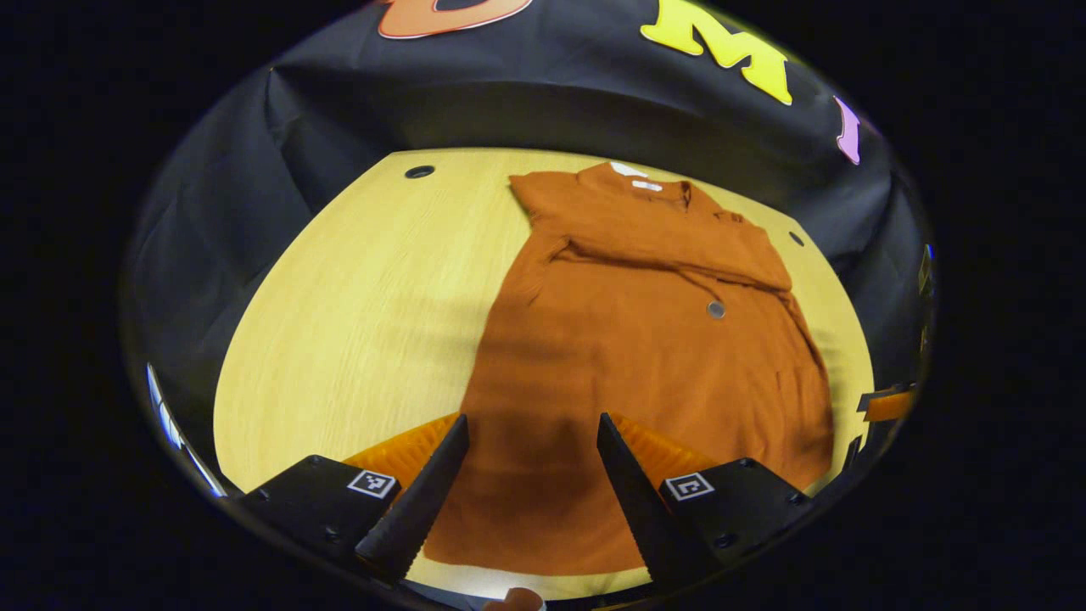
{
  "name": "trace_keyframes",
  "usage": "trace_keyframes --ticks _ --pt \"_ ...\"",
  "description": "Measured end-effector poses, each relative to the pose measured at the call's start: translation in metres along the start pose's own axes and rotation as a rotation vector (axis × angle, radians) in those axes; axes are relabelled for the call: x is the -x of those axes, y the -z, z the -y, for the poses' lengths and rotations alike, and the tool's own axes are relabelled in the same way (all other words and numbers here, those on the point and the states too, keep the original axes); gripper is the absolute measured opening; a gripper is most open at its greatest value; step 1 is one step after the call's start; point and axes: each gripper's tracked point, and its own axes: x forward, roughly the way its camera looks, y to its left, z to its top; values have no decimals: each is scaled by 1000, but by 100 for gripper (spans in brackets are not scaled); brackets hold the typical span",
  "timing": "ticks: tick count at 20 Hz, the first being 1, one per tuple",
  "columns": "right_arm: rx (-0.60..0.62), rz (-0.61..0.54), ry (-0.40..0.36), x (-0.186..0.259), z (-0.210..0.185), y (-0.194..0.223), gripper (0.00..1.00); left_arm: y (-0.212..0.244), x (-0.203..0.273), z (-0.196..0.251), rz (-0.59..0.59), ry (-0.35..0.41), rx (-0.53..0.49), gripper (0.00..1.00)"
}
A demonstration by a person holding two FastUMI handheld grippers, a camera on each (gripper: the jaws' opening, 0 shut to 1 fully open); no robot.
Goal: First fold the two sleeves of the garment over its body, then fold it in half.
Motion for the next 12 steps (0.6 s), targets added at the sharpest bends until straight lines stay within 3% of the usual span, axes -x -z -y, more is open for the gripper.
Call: trace_keyframes --ticks 5,8,11,12 --pt "16 -65 44 -9 22 22 93 38 5 -24 -98 3 14 99" --pt "40 -106 64 -7 40 34 97 50 13 -29 -154 69 61 99" --pt "55 -156 78 -3 59 48 93 61 26 -39 -225 118 62 99" --pt "57 -174 80 -3 63 53 97 60 33 -39 -234 148 57 99"
